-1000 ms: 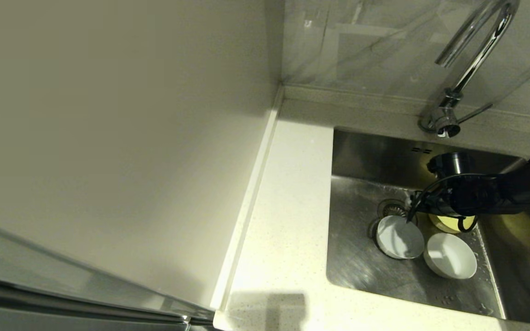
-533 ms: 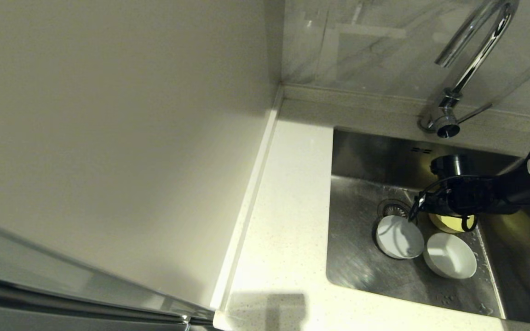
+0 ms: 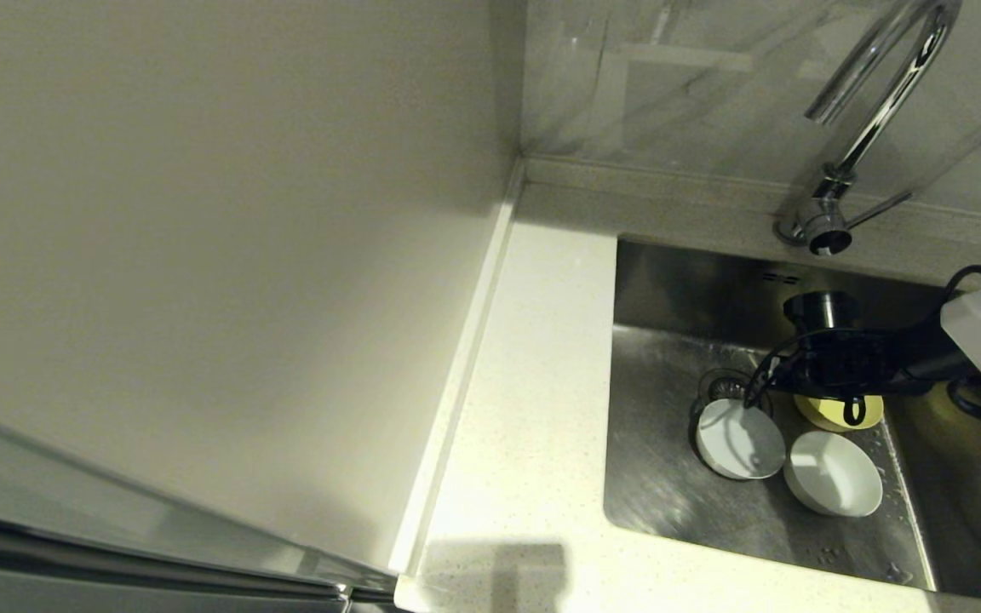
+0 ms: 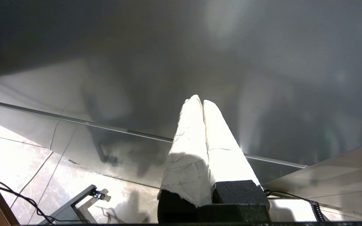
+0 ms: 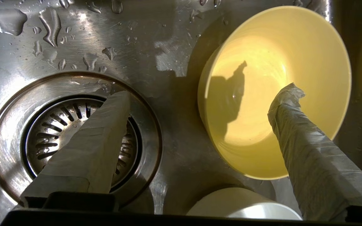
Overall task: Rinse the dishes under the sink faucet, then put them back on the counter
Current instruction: Put a bowl back to the table from the sink
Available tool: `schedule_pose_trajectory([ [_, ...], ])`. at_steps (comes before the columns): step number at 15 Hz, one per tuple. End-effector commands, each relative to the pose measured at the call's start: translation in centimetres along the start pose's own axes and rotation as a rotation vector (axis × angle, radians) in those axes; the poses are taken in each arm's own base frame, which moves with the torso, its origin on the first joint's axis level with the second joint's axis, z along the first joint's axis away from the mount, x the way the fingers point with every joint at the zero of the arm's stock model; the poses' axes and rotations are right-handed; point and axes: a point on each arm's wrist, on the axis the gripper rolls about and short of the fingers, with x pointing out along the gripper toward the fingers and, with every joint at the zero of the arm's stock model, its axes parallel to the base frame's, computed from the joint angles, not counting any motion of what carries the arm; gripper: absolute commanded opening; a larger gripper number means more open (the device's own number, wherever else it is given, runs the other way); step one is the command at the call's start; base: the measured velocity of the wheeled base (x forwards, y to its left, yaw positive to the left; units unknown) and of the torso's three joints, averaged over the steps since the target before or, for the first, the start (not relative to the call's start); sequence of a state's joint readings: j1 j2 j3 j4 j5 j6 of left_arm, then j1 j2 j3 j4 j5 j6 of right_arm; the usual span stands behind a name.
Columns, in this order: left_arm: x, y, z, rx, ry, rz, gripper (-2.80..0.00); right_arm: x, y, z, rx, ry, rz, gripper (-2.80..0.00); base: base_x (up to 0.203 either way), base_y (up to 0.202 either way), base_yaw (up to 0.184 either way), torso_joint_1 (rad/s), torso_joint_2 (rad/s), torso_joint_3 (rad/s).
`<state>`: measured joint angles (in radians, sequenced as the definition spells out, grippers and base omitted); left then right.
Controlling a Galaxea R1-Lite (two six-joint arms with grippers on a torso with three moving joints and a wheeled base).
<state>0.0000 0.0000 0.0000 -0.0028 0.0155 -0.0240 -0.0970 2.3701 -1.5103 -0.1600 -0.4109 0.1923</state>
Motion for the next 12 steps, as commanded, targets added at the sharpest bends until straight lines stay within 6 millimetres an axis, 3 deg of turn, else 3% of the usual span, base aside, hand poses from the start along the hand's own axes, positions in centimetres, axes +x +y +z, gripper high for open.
schedule_pose_trajectory([
  [1, 0.0, 0.0, 0.0, -0.001, -0.005, 0.0, -2.8, 0.7, 0.2, -0.4, -0.003, 0.007, -0.012, 0.0, 0.0, 0.0, 0.0, 0.0, 0.0, 0.0],
  [4, 0.0, 0.0, 0.0, -0.001, -0.003, 0.0, -2.8, 1.1, 0.2, -0.6, -0.006, 0.009, -0.028, 0.0, 0.0, 0.0, 0.0, 0.0, 0.0, 0.0],
  [5, 0.0, 0.0, 0.0, -0.001, -0.003, 0.0, -2.8, 1.1, 0.3, -0.7, -0.01, 0.01, -0.028, -2.8, 0.0, 0.0, 0.0, 0.0, 0.0, 0.0],
  [12, 0.0, 0.0, 0.0, -0.001, -0.003, 0.0, -2.8, 1.1, 0.1, -1.6, -0.022, 0.025, -0.059, -2.8, 0.0, 0.0, 0.0, 0.0, 0.0, 0.0],
])
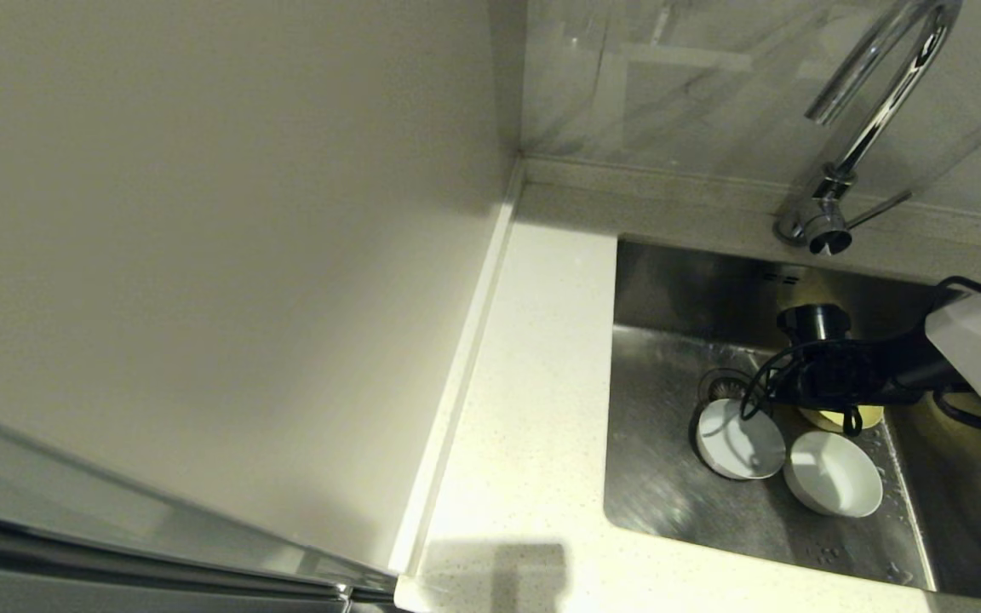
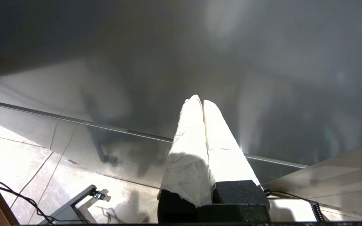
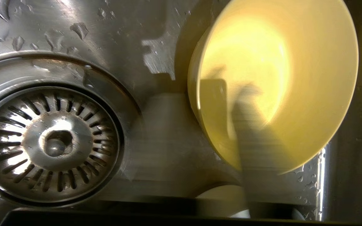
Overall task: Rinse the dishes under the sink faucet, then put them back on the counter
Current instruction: Put a bowl back to the table from the sink
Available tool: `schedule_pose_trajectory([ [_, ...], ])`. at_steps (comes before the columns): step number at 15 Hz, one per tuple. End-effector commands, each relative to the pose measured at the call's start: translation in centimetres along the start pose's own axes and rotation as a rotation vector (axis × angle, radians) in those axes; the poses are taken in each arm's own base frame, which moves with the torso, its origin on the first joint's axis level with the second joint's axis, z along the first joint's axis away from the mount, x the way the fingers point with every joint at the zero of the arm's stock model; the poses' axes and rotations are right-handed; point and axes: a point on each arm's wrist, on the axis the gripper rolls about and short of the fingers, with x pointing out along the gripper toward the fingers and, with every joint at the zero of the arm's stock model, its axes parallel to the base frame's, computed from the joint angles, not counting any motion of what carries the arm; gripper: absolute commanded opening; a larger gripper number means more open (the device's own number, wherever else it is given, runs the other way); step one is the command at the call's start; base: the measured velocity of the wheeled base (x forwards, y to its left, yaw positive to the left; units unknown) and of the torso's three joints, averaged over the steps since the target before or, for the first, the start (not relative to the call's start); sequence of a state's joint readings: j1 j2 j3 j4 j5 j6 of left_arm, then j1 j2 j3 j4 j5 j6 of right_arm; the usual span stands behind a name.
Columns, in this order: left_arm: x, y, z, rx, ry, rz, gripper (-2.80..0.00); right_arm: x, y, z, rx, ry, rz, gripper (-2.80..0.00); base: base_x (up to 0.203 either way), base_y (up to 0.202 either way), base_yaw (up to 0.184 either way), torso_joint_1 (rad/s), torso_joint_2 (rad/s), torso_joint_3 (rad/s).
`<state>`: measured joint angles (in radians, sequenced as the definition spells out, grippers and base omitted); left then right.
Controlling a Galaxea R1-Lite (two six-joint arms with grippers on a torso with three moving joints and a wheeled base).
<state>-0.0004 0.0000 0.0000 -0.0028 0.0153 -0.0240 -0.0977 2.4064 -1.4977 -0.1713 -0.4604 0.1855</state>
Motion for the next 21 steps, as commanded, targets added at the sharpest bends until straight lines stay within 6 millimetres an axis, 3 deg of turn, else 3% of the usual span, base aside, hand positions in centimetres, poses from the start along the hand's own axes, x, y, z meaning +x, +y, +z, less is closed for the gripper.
schedule_pose_trajectory([
  [1, 0.0, 0.0, 0.0, -0.001, -0.003, 0.0, -2.8, -0.1, 0.0, -0.2, 0.004, -0.008, -0.003, -2.8, 0.0, 0.0, 0.0, 0.0, 0.0, 0.0],
  [4, 0.0, 0.0, 0.0, -0.001, -0.003, 0.0, -2.8, -1.0, -0.4, 0.2, 0.022, -0.042, 0.002, -2.8, 0.0, 0.0, 0.0, 0.0, 0.0, 0.0],
  [7, 0.0, 0.0, 0.0, -0.001, -0.003, 0.002, -2.8, -3.3, -1.3, 1.2, 0.039, -0.078, 0.01, -2.8, 0.0, 0.0, 0.0, 0.0, 0.0, 0.0],
  [10, 0.0, 0.0, 0.0, -0.001, -0.003, 0.001, -2.8, -7.1, -2.9, 2.6, 0.061, -0.123, 0.02, -2.8, 0.0, 0.0, 0.0, 0.0, 0.0, 0.0],
  [18, 0.0, 0.0, 0.0, -0.001, -0.003, 0.0, -2.8, -21.9, -9.1, 4.2, 0.027, -0.331, 0.131, -2.8, 0.0, 0.0, 0.0, 0.0, 0.0, 0.0],
  [19, 0.0, 0.0, 0.0, -0.001, -0.003, 0.002, -2.8, -22.8, -9.6, 4.5, 0.012, -0.359, 0.128, -2.8, 0.0, 0.0, 0.0, 0.0, 0.0, 0.0],
  [21, 0.0, 0.0, 0.0, -0.001, -0.003, 0.0, -2.8, -22.1, -10.1, 6.1, -0.001, -0.388, 0.092, -2.8, 0.0, 0.0, 0.0, 0.0, 0.0, 0.0],
])
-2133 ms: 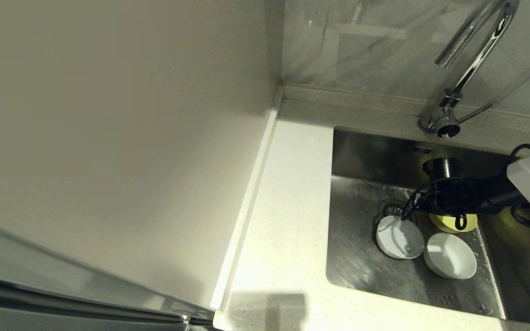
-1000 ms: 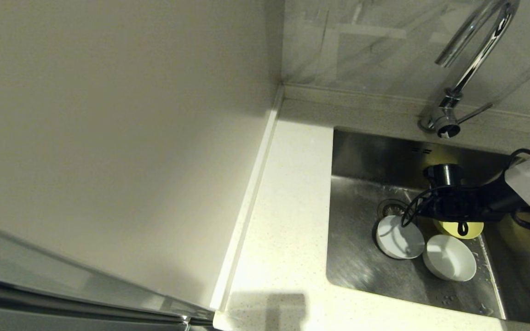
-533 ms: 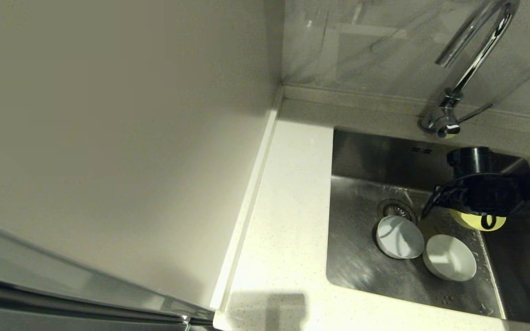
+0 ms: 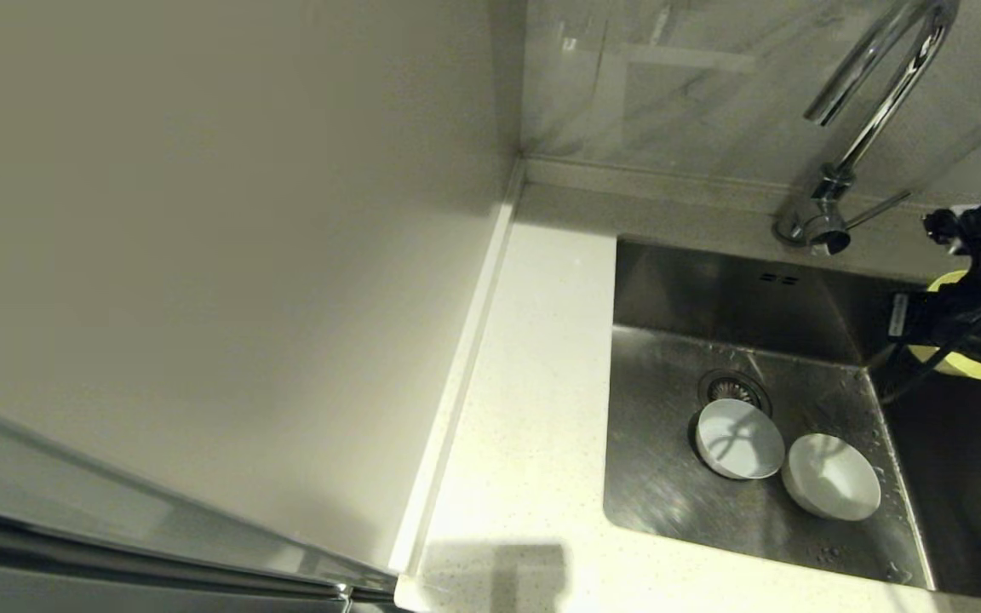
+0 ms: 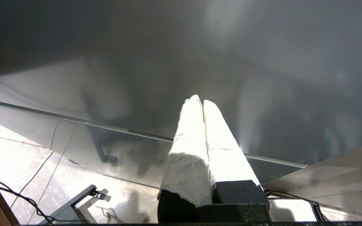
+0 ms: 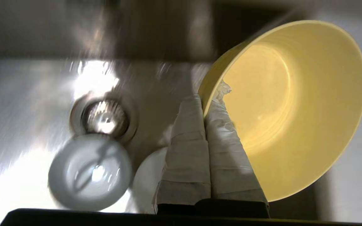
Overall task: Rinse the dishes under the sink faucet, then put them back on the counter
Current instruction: Put a bowl back to the table from the sink
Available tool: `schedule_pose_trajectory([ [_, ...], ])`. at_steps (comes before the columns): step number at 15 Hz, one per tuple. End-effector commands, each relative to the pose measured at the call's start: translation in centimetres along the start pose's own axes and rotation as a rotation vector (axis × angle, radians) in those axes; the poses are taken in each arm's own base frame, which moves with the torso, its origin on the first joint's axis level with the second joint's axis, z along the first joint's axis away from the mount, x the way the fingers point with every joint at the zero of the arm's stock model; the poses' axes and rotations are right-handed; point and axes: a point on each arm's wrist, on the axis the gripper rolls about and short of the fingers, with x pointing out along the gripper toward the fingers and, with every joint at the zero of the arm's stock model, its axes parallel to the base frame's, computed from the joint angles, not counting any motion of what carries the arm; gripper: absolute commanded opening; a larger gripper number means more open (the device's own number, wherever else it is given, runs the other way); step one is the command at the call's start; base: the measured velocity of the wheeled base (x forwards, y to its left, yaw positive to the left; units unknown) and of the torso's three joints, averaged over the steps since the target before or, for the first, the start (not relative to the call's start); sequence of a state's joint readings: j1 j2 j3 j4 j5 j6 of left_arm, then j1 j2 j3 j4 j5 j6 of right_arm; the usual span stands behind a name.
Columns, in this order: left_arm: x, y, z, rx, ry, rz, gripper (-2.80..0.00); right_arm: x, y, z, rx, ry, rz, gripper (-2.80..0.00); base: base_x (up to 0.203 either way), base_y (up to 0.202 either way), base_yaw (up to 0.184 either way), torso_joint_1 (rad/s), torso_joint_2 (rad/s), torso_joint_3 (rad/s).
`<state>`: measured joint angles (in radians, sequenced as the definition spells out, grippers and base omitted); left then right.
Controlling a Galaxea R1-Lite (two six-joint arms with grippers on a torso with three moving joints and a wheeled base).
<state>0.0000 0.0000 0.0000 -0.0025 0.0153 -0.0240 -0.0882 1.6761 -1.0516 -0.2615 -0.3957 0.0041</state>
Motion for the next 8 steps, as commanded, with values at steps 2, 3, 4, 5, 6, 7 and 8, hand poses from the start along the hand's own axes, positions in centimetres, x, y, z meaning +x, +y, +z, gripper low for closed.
schedule_pose_trajectory([
  [2, 0.0, 0.0, 0.0, -0.001, -0.004, 0.0, -2.8, 1.4, -1.5, 4.3, 0.05, -0.12, -0.089, -2.8, 0.0, 0.0, 0.0, 0.0, 0.0, 0.0],
  [3, 0.0, 0.0, 0.0, -0.001, -0.004, 0.001, -2.8, 2.2, -2.0, 5.3, 0.06, -0.143, -0.127, -2.8, 0.0, 0.0, 0.0, 0.0, 0.0, 0.0],
  [4, 0.0, 0.0, 0.0, -0.001, -0.004, 0.0, -2.8, 3.5, -2.7, 5.7, 0.06, -0.148, -0.171, -2.8, 0.0, 0.0, 0.0, 0.0, 0.0, 0.0],
  [5, 0.0, 0.0, 0.0, -0.001, -0.004, 0.0, -2.8, 4.5, -3.5, 6.1, 0.064, -0.155, -0.208, -2.8, 0.0, 0.0, 0.0, 0.0, 0.0, 0.0],
  [6, 0.0, 0.0, 0.0, -0.001, -0.004, 0.0, -2.8, 5.5, -4.3, 6.2, 0.068, -0.153, -0.244, -2.8, 0.0, 0.0, 0.0, 0.0, 0.0, 0.0],
  [7, 0.0, 0.0, 0.0, -0.001, -0.004, 0.0, -2.8, 6.6, -5.2, 6.1, 0.075, -0.142, -0.295, -2.8, 0.0, 0.0, 0.0, 0.0, 0.0, 0.0],
  [8, 0.0, 0.0, 0.0, -0.001, -0.004, -0.001, -2.8, 7.1, -6.3, 5.8, 0.081, -0.129, -0.334, -2.8, 0.0, 0.0, 0.0, 0.0, 0.0, 0.0],
])
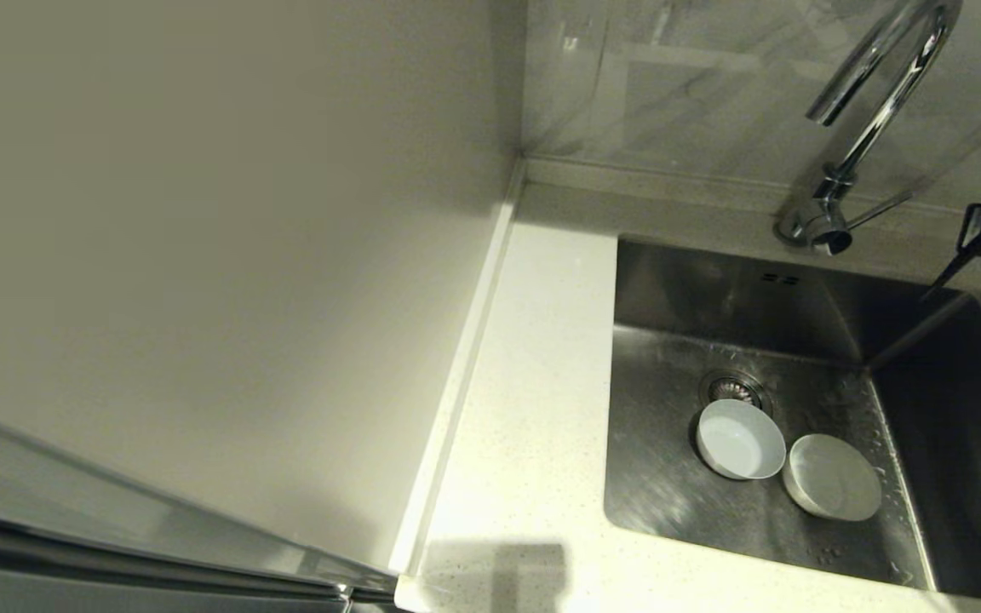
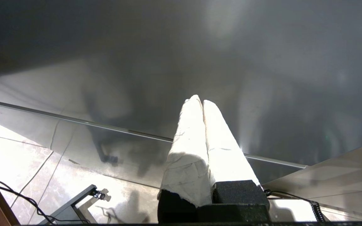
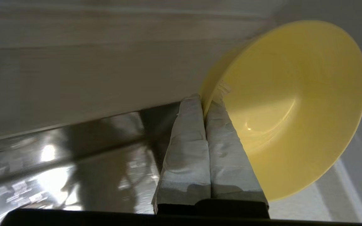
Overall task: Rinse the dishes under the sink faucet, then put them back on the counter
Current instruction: Put a bowl back to the table from the sink
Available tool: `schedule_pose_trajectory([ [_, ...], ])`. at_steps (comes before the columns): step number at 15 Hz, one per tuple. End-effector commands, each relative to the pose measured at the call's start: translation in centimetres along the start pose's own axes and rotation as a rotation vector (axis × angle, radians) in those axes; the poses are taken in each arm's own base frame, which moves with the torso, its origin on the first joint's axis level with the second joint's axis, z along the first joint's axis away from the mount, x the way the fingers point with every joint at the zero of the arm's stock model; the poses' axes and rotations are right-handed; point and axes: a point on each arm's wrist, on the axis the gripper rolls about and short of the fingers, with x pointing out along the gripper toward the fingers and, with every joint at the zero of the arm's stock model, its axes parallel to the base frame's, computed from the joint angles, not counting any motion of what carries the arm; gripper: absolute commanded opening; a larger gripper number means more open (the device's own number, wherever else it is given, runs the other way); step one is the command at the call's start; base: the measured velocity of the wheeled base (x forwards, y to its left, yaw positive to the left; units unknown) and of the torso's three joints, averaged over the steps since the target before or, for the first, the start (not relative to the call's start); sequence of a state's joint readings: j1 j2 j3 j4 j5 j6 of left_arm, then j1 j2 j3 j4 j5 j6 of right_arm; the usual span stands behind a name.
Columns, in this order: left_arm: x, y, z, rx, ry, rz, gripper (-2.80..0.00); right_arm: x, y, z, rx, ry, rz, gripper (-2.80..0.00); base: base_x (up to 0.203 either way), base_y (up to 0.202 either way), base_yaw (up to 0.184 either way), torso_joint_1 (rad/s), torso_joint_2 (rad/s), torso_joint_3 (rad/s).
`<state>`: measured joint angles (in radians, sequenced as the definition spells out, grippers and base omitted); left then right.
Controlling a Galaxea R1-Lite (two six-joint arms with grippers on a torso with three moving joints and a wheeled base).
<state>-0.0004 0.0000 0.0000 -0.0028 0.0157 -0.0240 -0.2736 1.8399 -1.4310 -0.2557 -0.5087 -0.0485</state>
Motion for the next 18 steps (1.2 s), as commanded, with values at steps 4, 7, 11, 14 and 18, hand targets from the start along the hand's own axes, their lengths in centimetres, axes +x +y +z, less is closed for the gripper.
schedule_pose_trajectory([
  [4, 0.0, 0.0, 0.0, -0.001, -0.003, 0.0, -2.8, 3.3, -4.1, -2.3, 0.019, 0.127, -0.084, -2.8, 0.0, 0.0, 0.0, 0.0, 0.0, 0.0],
  [7, 0.0, 0.0, 0.0, -0.001, -0.003, 0.0, -2.8, 3.5, -5.7, -3.0, 0.074, 0.276, -0.048, -2.8, 0.0, 0.0, 0.0, 0.0, 0.0, 0.0],
  [11, 0.0, 0.0, 0.0, -0.001, -0.003, 0.0, -2.8, 5.3, -7.0, -4.2, 0.186, 0.424, -0.041, -2.8, 0.0, 0.0, 0.0, 0.0, 0.0, 0.0],
  [14, 0.0, 0.0, 0.0, -0.001, -0.003, 0.0, -2.8, 6.6, -8.0, -5.0, 0.198, 0.438, -0.076, -2.8, 0.0, 0.0, 0.0, 0.0, 0.0, 0.0],
  [18, 0.0, 0.0, 0.0, -0.001, -0.003, 0.0, -2.8, 7.9, -8.0, -4.9, 0.194, 0.418, -0.085, -2.8, 0.0, 0.0, 0.0, 0.0, 0.0, 0.0],
])
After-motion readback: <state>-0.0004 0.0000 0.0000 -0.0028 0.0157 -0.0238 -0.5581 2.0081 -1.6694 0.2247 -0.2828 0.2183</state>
